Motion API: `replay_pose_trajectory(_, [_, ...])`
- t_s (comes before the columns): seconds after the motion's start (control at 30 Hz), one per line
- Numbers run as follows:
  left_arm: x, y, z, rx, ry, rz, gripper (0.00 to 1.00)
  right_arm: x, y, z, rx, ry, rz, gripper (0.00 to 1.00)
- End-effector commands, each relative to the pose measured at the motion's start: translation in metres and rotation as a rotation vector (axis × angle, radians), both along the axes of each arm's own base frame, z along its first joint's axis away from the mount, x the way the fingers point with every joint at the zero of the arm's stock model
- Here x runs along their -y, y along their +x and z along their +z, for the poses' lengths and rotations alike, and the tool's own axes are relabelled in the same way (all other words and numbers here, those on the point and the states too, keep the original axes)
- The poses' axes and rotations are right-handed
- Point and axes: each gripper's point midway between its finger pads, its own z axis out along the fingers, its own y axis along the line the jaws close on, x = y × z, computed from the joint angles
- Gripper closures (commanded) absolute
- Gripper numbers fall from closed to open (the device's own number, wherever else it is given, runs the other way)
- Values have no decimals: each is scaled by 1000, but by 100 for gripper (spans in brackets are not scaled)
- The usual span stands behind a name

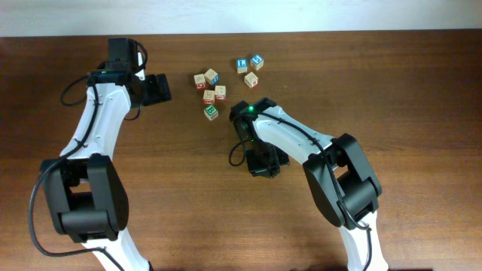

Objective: Rotate 3 blocks

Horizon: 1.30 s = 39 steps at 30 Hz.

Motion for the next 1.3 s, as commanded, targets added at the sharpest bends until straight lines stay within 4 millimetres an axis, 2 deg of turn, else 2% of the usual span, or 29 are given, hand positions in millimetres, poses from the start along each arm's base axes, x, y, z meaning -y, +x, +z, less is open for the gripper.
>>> replay_pose_trajectory(0.0, [-2,5,5,14,2,19,1,0,1,1,16,-6,4,96])
replay_pose_trajectory(0.23, [-2,5,5,15,-1,18,1,3,8,1,43,-21,14,96])
replay_pose_trajectory(0.33, [-2,5,5,16,-1,18,1,-2,14,10,60,-2,37,96])
replay_pose_trajectory(0.5, [-2,5,5,15,-1,18,1,-8,33,55,153,48,58,96])
replay_pose_trajectory(0.57, [-1,5,5,15,-1,18,1,3,43,77,193,63,23,96])
replay_pose_trajectory(0.63, [-1,5,5,15,-1,18,1,18,53,85,212,71,-27,96])
replay_pose_trajectory(0.67, [-1,5,5,15,-1,18,1,34,61,85,204,84,-73,96])
replay_pose_trajectory(0.8, [-2,5,5,15,-1,18,1,58,75,69,170,202,-103,96])
replay_pose_trajectory(0.93, [-2,5,5,15,-1,18,1,65,71,45,137,270,-143,96])
replay_pose_trajectory(1.13, [-1,6,5,18,-1,18,1,50,54,7,95,395,-148,96])
replay_pose_trajectory(1.27, [-1,6,5,19,-1,18,1,48,49,1,84,409,-152,96])
